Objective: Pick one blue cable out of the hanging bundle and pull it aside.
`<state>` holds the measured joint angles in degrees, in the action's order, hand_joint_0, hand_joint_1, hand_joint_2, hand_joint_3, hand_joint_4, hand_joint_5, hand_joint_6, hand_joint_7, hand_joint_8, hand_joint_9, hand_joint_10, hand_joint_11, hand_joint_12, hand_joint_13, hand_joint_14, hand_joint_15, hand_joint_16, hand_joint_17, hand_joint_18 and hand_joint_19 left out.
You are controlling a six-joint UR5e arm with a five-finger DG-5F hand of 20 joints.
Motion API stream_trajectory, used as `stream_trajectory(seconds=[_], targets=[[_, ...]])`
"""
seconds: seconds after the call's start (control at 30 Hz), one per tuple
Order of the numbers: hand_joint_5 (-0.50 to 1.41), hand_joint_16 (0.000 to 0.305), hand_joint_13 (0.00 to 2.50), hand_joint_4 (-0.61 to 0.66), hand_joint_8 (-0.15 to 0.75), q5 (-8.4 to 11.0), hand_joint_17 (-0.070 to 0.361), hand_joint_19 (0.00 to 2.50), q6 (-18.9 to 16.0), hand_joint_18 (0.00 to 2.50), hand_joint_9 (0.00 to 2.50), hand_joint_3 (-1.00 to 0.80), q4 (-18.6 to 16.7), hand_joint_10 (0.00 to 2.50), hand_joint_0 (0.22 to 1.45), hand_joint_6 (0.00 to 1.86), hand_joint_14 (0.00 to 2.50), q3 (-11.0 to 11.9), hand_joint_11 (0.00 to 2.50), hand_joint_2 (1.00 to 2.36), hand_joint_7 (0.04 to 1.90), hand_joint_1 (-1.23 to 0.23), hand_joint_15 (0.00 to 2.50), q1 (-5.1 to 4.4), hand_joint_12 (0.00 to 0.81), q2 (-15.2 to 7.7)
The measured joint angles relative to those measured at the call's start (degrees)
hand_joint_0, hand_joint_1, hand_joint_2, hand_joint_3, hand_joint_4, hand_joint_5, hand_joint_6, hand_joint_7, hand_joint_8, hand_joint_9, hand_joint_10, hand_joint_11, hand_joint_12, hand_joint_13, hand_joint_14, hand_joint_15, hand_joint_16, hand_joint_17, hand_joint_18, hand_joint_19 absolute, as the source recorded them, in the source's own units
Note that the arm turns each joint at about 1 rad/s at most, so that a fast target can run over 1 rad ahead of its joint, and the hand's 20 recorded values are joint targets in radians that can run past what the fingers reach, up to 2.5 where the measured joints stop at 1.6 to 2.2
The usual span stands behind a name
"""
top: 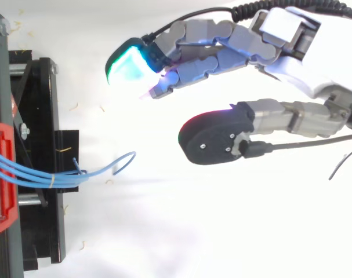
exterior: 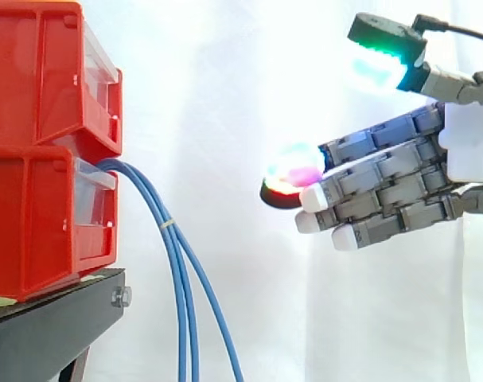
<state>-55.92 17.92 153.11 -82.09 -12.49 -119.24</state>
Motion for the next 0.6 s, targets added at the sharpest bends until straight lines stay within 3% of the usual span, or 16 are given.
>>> stream_trajectory(seconds=[0.17, 0.37, 0.47, 0.6], targets=[[-0.18, 0.057, 0.53, 0.39, 0.321, 0.18, 0.129, 0.34, 0.29, 0.50, 0.66, -0.46, -0.84, 0.00, 0.52, 0.50, 0.01, 0.00, 0.20, 1.00, 0.77, -0.51, 0.23, 0.00, 0.366, -1.33], [-0.18, 0.057, 0.53, 0.39, 0.322, 0.27, 0.129, 0.35, 0.53, 0.50, 0.66, -0.46, -4.34, 0.00, 0.52, 0.50, 0.01, 0.09, 0.20, 1.00, 0.76, -0.51, 0.23, -0.07, 0.367, -3.88], [-0.17, 0.058, 0.53, 0.40, 0.322, 0.14, 0.129, 0.35, 0.48, 0.51, 0.67, -0.46, -6.74, 0.00, 0.52, 0.50, 0.01, 0.93, 0.21, 1.00, 0.77, -0.51, 0.23, -0.19, 0.367, -6.35], [-0.17, 0.058, 0.53, 0.41, 0.322, -0.33, 0.130, 0.35, -0.03, 0.52, 0.67, -0.46, -8.89, 0.01, 0.52, 0.50, 0.01, 3.93, 0.20, 1.00, 0.77, -0.51, 0.23, -0.37, 0.369, -10.73]])
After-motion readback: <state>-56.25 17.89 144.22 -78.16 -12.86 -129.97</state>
